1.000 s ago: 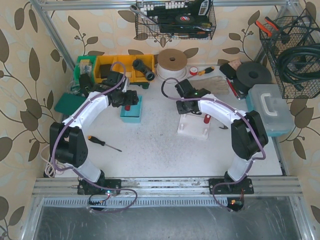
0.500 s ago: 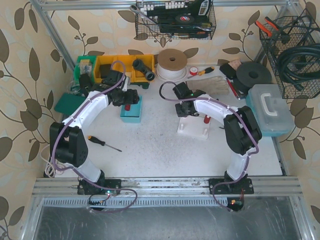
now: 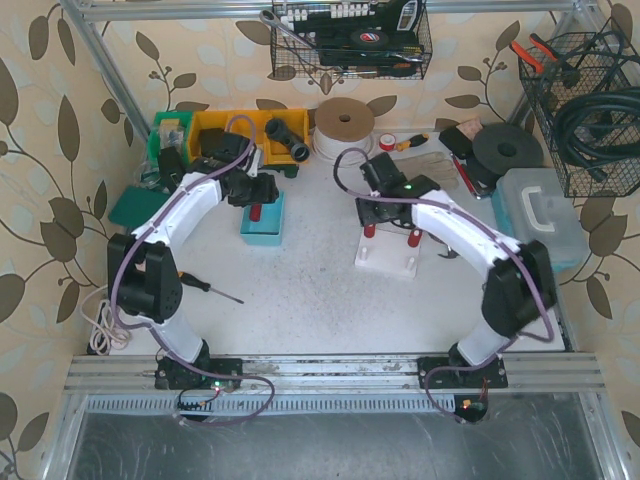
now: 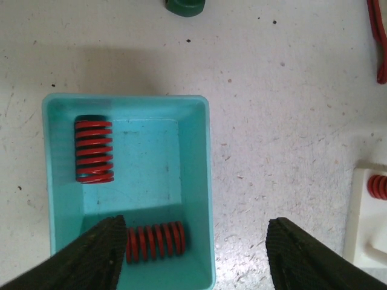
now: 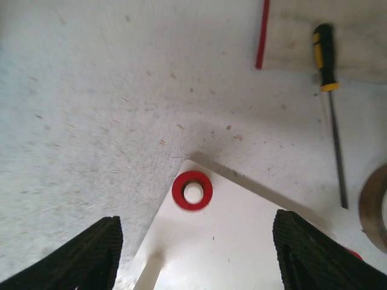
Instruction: Install the large spring
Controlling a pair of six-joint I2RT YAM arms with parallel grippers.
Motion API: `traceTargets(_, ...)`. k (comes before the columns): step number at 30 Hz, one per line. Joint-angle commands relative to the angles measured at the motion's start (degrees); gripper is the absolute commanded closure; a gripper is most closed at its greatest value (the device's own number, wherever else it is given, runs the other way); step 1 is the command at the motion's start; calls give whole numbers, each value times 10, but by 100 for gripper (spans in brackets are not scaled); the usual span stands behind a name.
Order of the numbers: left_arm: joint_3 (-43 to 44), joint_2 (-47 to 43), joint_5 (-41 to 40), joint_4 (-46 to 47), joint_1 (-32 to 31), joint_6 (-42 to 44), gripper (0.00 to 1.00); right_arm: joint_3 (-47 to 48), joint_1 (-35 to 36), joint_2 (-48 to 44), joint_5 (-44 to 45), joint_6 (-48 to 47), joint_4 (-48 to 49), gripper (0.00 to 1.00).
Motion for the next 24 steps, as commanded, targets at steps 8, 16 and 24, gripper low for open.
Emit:
traceTargets(8,96,101,-56,-74,-8,42,53,-81,2,-303,-36,22,-114,10)
traceTargets(16,135,148,-145,-115,-12,96,57,-91,2,-399,13,24,-160,0)
traceTargets(24,170,201,-127,-129,-12,107,65,-88,2,-418,47,44,-177,1)
